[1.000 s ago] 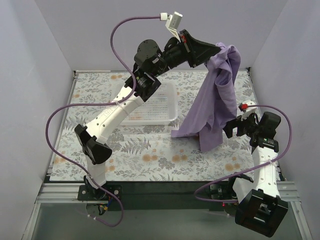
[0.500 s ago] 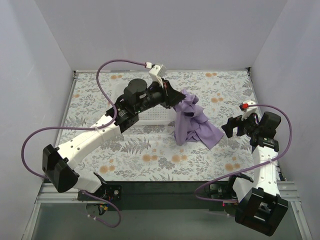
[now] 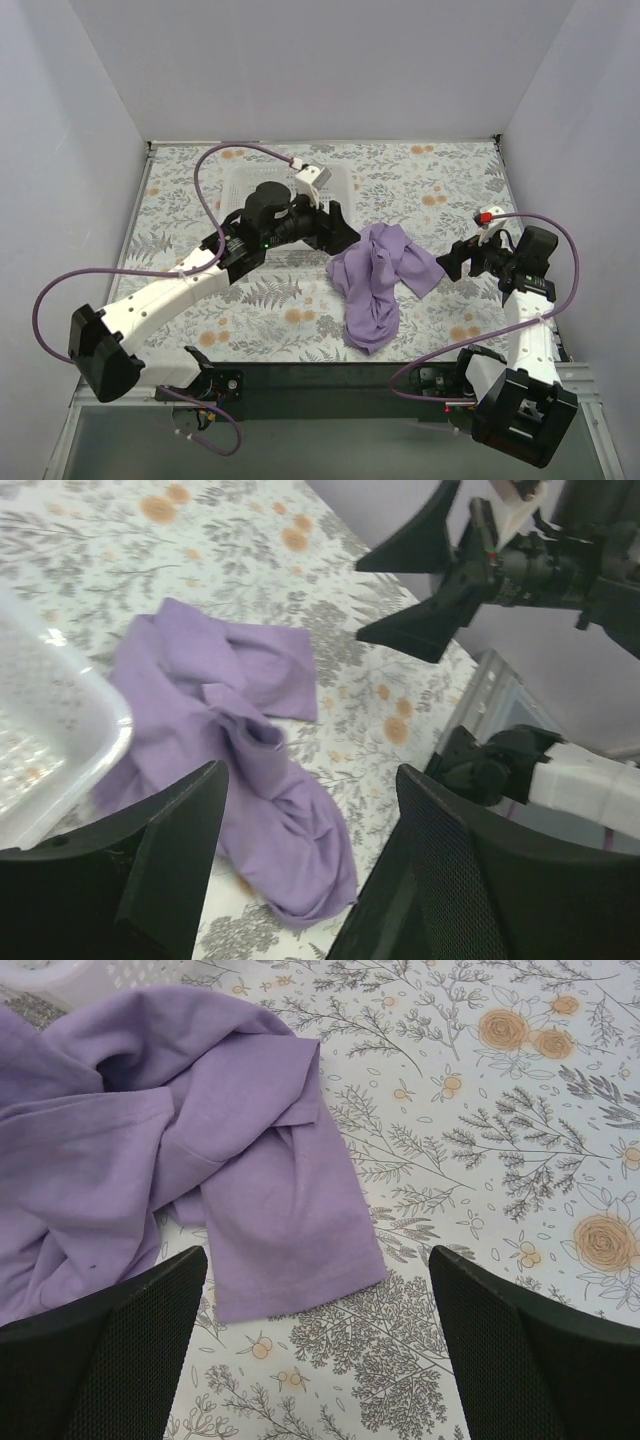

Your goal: Fold and stack the t-shirts

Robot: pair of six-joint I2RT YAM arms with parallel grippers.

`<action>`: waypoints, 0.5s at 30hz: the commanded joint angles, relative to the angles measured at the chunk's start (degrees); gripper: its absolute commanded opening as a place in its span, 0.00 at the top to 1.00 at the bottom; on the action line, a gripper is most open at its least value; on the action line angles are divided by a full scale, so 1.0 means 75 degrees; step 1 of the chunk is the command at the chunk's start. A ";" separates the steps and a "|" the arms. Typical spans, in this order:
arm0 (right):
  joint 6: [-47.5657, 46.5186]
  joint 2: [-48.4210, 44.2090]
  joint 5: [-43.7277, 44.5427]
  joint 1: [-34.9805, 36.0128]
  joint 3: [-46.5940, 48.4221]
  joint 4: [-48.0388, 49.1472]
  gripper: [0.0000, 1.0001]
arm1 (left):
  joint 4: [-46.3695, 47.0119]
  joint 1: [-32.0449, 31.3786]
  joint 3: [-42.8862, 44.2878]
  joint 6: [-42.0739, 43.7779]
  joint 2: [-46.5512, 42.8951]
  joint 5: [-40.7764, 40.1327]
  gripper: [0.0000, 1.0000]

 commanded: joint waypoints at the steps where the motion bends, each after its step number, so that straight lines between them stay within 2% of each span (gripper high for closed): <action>1: -0.0245 0.0091 -0.0537 -0.0039 -0.0022 0.0021 0.02 | -0.0663 0.0083 -0.0122 0.0320 -0.0914 -0.1654 0.31; 4: -0.0292 0.0184 -0.0795 -0.0039 -0.0022 -0.0015 0.02 | -0.1155 0.0609 -0.0216 -0.0007 -0.0834 -0.1797 0.29; 6: -0.0304 0.0231 -0.0819 -0.0039 -0.0010 -0.0038 0.02 | -0.1530 0.1299 -0.0239 -0.0416 -0.0612 -0.1819 0.30; 11: -0.0351 0.0279 -0.0854 -0.0028 -0.0010 -0.0074 0.02 | -0.1684 0.1771 -0.0486 -0.0748 -0.0458 -0.2136 0.32; 13: -0.0351 0.0337 -0.0889 -0.0028 -0.0010 -0.0073 0.02 | -0.1660 0.1783 -0.0392 -0.0153 -0.0190 -0.1589 0.34; 15: -0.0351 0.0430 -0.0924 -0.0016 0.0013 -0.0085 0.02 | -0.1718 0.1771 -0.0158 0.1519 0.0114 -0.0278 0.40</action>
